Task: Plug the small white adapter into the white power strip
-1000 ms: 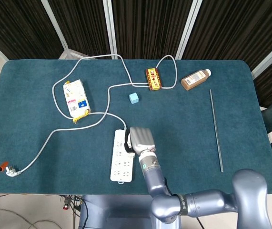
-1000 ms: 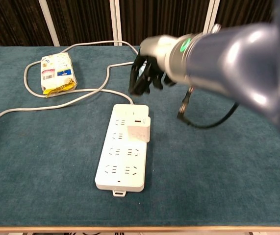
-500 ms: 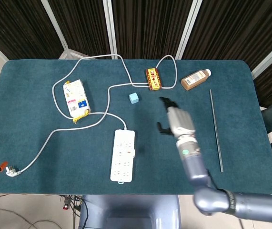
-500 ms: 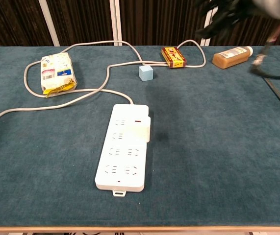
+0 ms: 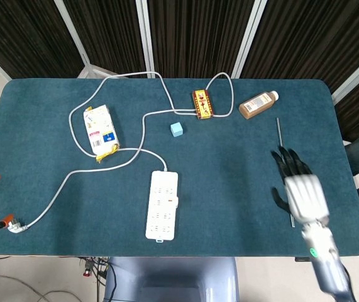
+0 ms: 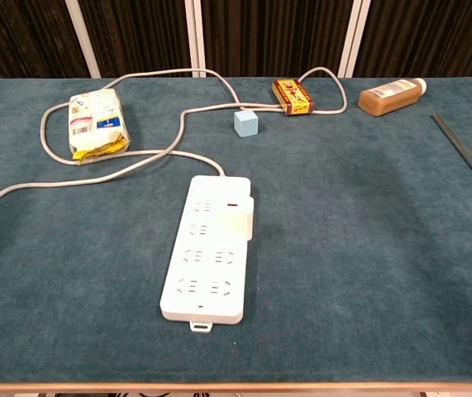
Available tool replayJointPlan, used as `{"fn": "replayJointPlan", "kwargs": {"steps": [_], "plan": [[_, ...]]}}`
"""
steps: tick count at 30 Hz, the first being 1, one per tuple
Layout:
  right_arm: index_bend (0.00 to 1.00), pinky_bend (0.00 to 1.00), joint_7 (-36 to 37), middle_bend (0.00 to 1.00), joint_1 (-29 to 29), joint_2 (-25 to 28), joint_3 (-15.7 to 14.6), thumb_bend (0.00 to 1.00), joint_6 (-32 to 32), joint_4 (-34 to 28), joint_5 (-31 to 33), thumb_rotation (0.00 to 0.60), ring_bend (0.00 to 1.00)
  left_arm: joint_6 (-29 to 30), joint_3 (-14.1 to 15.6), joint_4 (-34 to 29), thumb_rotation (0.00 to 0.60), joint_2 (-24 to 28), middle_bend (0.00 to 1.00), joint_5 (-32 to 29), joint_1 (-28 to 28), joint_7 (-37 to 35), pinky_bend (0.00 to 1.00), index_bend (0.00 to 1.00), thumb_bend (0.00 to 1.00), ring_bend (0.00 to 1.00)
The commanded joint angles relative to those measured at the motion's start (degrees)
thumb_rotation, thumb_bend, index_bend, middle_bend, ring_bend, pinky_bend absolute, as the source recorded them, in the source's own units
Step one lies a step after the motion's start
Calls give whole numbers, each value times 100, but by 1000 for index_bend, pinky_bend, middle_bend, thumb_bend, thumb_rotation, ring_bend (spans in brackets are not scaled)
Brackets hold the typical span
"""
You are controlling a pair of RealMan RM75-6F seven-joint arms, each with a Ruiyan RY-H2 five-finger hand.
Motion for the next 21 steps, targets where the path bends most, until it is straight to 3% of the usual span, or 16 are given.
{"fn": "replayJointPlan", "kwargs": {"steps": [1, 7, 21], "plan": [[37, 238, 577, 53, -953, -63, -788, 474, 862, 1168, -911, 600, 35, 14, 6, 21, 600, -21, 0, 34, 0, -9, 0, 168, 87, 0], [37, 238, 611, 53, -1084, -239, -875, 473, 889, 1593, -999, 600, 35, 77, -12, 110, 600, -86, 0, 106, -8, -3, 0, 167, 86, 0], [38, 238, 535, 53, -1193, -185, -735, 473, 1004, 1501, -1026, 600, 35, -9, 41, 212, 600, -142, 0, 214, -60, 19, 0, 167, 86, 0]]}}
